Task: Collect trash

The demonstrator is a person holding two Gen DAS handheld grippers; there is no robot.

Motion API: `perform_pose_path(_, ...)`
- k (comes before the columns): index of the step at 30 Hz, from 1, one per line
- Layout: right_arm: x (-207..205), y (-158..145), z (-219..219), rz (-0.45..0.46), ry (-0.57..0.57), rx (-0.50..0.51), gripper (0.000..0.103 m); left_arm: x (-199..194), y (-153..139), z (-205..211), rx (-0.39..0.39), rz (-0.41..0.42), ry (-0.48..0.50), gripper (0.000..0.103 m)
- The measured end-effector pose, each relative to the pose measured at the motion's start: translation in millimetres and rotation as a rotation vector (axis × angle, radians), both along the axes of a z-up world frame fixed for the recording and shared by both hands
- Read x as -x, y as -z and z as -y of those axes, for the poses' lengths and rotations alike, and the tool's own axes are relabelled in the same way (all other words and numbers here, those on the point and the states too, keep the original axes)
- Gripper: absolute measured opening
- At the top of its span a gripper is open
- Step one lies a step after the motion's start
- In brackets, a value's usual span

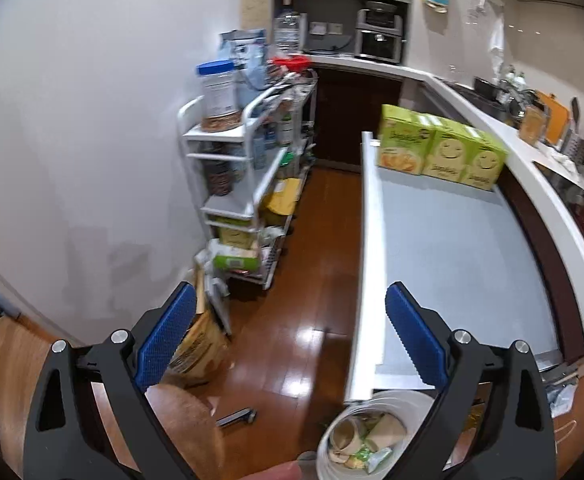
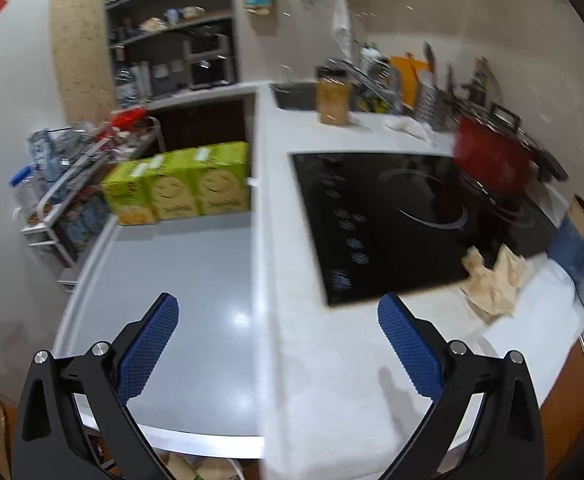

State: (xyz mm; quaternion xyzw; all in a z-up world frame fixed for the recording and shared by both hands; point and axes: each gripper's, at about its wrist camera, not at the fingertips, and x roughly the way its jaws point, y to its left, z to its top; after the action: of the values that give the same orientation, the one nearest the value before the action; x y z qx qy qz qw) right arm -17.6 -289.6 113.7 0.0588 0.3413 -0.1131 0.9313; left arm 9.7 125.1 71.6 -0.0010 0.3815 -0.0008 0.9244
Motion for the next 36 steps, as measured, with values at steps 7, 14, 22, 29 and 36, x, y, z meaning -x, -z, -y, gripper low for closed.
perform_pose_path(7,-1.2,0.2,-43.4,0.002,-0.114,-0.057,0.098,-8.0,-1.9,28.3,-0.003,0.017,0.061,0.101)
perform_pose_path(14,-3.9,0.9,-69.0,0.011,-0.137,-0.053,0.098,-13.1,-6.2,49.2,-0.010,0.039,0.099,0.101)
perform_pose_path(22,-9.0,6.4,-89.4,0.019,-0.143,-0.026,0.098,-19.6,-4.9,78.5,-0.037,0.065,0.116,0.101)
perform_pose_path(29,-15.7,29.3,-100.4,-0.018,-0.153,-0.036,0.098,-26.0,13.8,99.4,-0.022,0.022,0.156,0.101)
perform_pose_path(36,-13.2,44.0,-104.1,-0.055,-0.154,-0.054,0.098,-27.9,23.4,107.5,-0.012,0.006,0.177,0.101)
